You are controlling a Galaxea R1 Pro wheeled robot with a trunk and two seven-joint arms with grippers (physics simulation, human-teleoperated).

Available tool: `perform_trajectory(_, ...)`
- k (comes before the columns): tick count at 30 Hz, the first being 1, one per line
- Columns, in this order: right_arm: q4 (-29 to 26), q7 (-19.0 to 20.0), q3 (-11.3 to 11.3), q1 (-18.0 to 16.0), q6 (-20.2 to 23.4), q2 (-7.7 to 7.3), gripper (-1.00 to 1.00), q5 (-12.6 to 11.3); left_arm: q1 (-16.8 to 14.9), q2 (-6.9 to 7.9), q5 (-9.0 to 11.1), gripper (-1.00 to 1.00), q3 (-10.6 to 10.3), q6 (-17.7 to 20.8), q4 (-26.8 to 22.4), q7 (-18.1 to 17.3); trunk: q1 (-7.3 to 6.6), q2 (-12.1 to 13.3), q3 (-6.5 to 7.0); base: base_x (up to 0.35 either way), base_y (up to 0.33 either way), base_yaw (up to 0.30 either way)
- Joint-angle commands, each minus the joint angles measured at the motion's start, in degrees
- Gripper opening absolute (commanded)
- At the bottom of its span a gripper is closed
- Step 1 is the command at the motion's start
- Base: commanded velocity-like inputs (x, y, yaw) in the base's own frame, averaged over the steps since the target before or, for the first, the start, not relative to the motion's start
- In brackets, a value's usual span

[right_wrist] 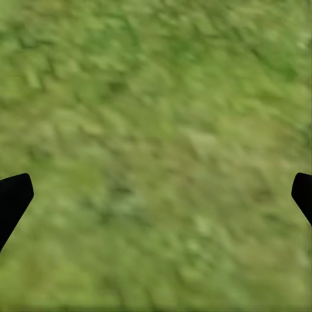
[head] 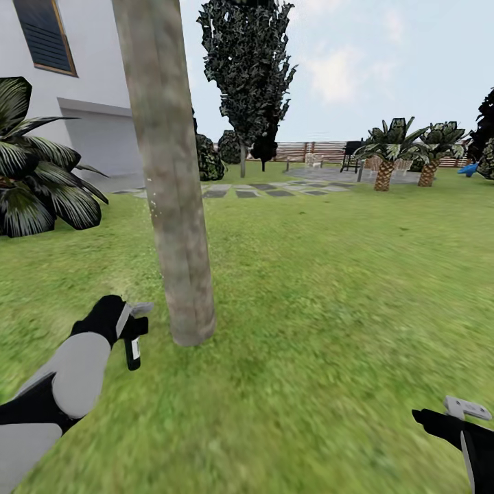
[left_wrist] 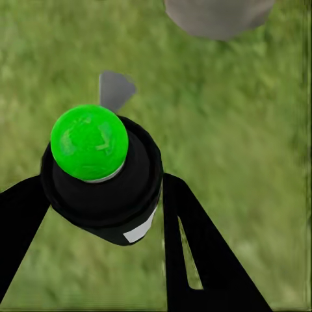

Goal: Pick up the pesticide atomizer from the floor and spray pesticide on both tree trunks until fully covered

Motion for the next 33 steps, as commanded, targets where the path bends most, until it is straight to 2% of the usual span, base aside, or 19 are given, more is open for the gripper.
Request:
perform_trajectory(1, -0.1, 0.5, -0.2, 0.0, 0.2, 0.03, 1.00, 0.6, -0.4, -0.46, -0.9, -1.00, 0.3, 0.8, -0.5, -0.4, -0.01, 0.0, -0.06, 0.000, 0.000, 0.000)
perform_trajectory(3, -0.1, 0.5, -0.2, 0.0, 0.2, 0.03, 1.00, 0.6, -1.1, -1.04, -0.9, -1.00, -0.5, 1.7, -0.9, -0.4, -0.01, 0.0, -0.06, 0.000, 0.000, 0.000)
perform_trajectory(5, -0.1, 0.5, -0.2, -0.1, 0.2, 0.03, 1.00, 0.6, -1.3, -1.15, -0.9, -1.00, -2.7, 2.1, -1.0, -0.5, -0.01, 0.0, -0.06, 0.000, 0.000, -0.007)
perform_trajectory(8, -0.1, 0.6, -0.2, -0.1, 0.2, 0.03, 1.00, 0.6, -2.0, -1.08, -0.9, -1.00, -4.9, 2.3, -1.1, -0.5, -0.01, 0.0, -0.06, 0.000, 0.000, -0.129)
perform_trajectory(10, -0.1, 0.6, -0.2, -0.1, 0.2, 0.03, 1.00, 0.6, -3.2, -0.99, -0.9, -1.00, -5.3, 2.5, -1.1, -0.5, -0.01, 0.0, -0.06, 0.000, 0.000, -0.189)
perform_trajectory(12, -0.1, 0.4, -0.2, 0.0, 0.2, 0.03, 1.00, 0.6, -4.9, -0.93, -0.9, -1.00, -5.6, 5.7, -1.1, -0.5, -0.01, 0.0, -0.06, 0.000, 0.000, -0.060)
perform_trajectory(14, -0.1, 0.3, -0.2, 0.0, 0.2, 0.03, 1.00, 0.6, -5.9, -0.91, -0.9, -1.00, -5.6, 6.8, -1.1, -0.6, -0.01, 0.0, -0.06, 0.000, 0.000, -0.017)
perform_trajectory(21, 0.0, 0.2, -0.2, 0.0, 0.2, -0.02, 1.00, 0.6, -10.0, 0.66, -0.9, -1.00, -5.7, 7.6, -1.1, -2.5, -0.01, 0.0, -0.06, 0.000, 0.000, -0.002)
perform_trajectory(25, 0.0, 0.2, -0.2, 0.0, 0.2, -0.03, 1.00, 0.6, -12.3, 0.69, -0.9, -1.00, -7.1, 7.7, -1.1, -3.1, -0.01, 0.0, -0.06, 0.000, 0.000, 0.000)
perform_trajectory(27, 0.0, 0.2, -0.2, -0.1, 0.2, -0.04, 1.00, 0.6, -14.1, 0.60, -0.9, -1.00, -8.7, 7.8, -1.0, -3.2, -0.01, 0.0, -0.06, 0.000, 0.000, 0.000)
perform_trajectory(33, 0.0, 0.2, -0.2, -0.1, 0.2, -0.05, 1.00, 0.6, -18.5, 0.52, -0.8, -1.00, -9.5, 8.0, -0.9, -3.5, -0.01, 0.0, -0.06, 0.000, 0.000, 0.000)
